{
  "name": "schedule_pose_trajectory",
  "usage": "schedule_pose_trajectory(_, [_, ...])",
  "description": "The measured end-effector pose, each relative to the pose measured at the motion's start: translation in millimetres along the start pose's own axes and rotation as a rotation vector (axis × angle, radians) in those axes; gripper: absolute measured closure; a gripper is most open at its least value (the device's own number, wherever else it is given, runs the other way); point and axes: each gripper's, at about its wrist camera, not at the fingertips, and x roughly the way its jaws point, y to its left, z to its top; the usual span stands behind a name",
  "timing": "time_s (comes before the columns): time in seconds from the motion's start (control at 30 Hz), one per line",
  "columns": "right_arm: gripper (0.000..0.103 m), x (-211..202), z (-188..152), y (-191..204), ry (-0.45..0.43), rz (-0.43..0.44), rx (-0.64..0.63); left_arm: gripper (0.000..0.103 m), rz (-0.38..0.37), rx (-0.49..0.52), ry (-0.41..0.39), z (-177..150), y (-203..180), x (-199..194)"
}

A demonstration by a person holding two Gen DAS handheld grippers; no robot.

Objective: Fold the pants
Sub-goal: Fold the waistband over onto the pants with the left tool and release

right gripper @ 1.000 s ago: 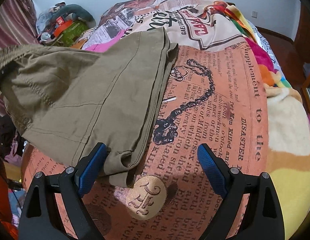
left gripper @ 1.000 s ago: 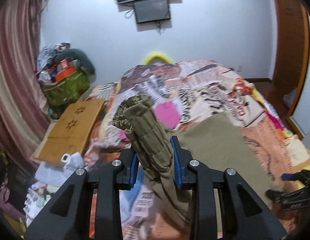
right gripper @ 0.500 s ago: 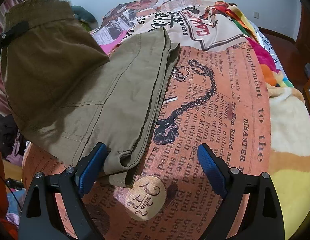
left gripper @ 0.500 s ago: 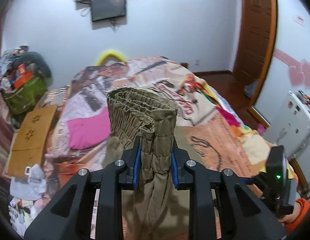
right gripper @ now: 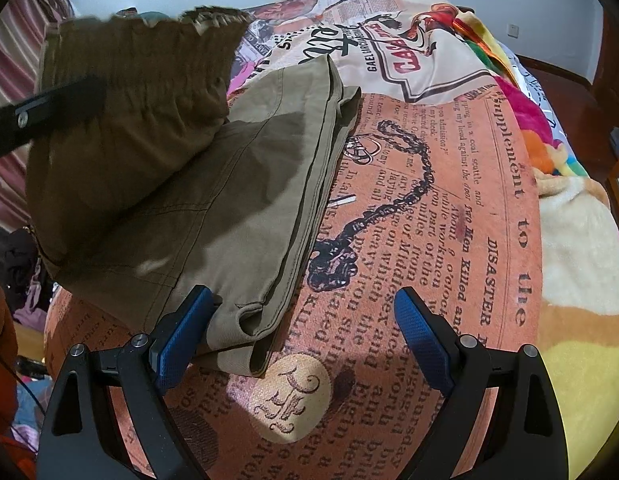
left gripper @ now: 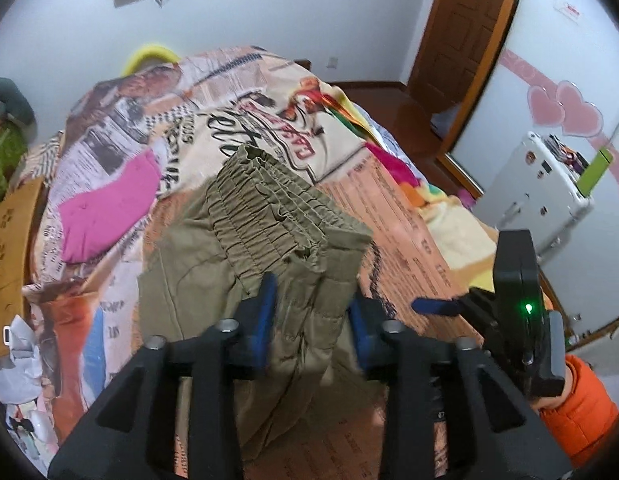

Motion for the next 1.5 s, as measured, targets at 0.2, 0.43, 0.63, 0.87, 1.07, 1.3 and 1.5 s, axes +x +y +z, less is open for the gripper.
schedule_pose_trajectory(0.2, [0.013, 0, 0, 0, 0.0, 0.0, 0.002, 0.024, 0.046, 0.003, -0.06, -2, 6, -13])
schedule_pose_trajectory(0.43, [0.013, 0, 1, 2, -0.001, -0.004, 0.005, 0.016, 0.16, -0.059, -0.066, 8, 47, -13])
schedule_pose_trajectory(0.63, [0.012, 0, 1, 1, -0.006, -0.003, 0.007, 0.006, 0.32, -0.09, -0.049, 26, 104, 5])
schedule_pose_trajectory(0.87, [0.012, 0, 1, -1, -0.006, -0.001, 0.011, 0.006, 0.348, -0.147, 0.071, 51, 161, 55])
schedule_pose_trajectory(1.07, [0.012, 0, 2, -1, -0.005, -0.005, 0.01, 0.006, 0.344, -0.124, 0.185, 69, 174, 120])
schedule_pose_trajectory(1.3, [0.011, 2, 6, -6, 0.001, -0.009, 0.01, 0.006, 0.445, 0.016, 0.359, 56, 165, 195])
schedule_pose_trajectory(1.5, [0.011, 1, 7, -5, -0.002, -0.024, 0.003, 0.004, 0.395, 0.005, 0.382, 46, 174, 191])
